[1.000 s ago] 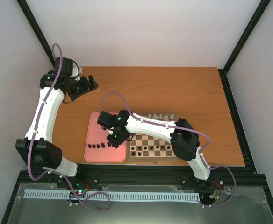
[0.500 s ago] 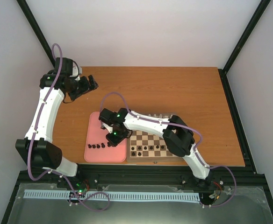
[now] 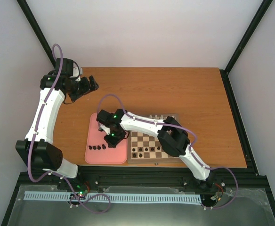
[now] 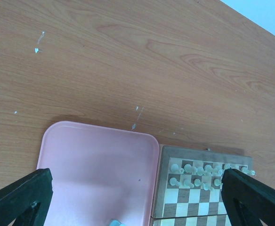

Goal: Set up the chess pieces on the board
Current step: Pick up the chess piece from the storage box.

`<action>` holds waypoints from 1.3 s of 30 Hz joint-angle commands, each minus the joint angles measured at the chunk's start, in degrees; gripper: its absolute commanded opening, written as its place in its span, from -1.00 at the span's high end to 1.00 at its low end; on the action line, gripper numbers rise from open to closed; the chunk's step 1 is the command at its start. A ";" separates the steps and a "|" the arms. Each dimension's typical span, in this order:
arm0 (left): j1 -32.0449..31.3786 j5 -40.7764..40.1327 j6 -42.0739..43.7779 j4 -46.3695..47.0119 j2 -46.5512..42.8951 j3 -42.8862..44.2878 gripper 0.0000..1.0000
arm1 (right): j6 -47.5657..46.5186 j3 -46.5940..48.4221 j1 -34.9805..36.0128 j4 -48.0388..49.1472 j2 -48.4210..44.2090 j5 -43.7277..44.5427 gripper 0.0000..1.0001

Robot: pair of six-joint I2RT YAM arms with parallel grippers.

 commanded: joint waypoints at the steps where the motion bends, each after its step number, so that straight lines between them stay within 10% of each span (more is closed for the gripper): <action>1: -0.33 -0.52 1.17 0.07 -0.14 1.94 -1.00 | -1.21 1.76 0.04 -1.80 1.26 0.10 0.27; 22: -0.32 -0.70 1.22 0.12 0.00 1.76 -0.99 | 0.12 2.51 -0.43 -3.75 1.31 3.79 0.94; 39: -0.31 -0.27 0.93 0.23 -1.28 0.88 -0.99 | 9.23 -5.76 -3.67 -2.73 -20.39 13.92 0.94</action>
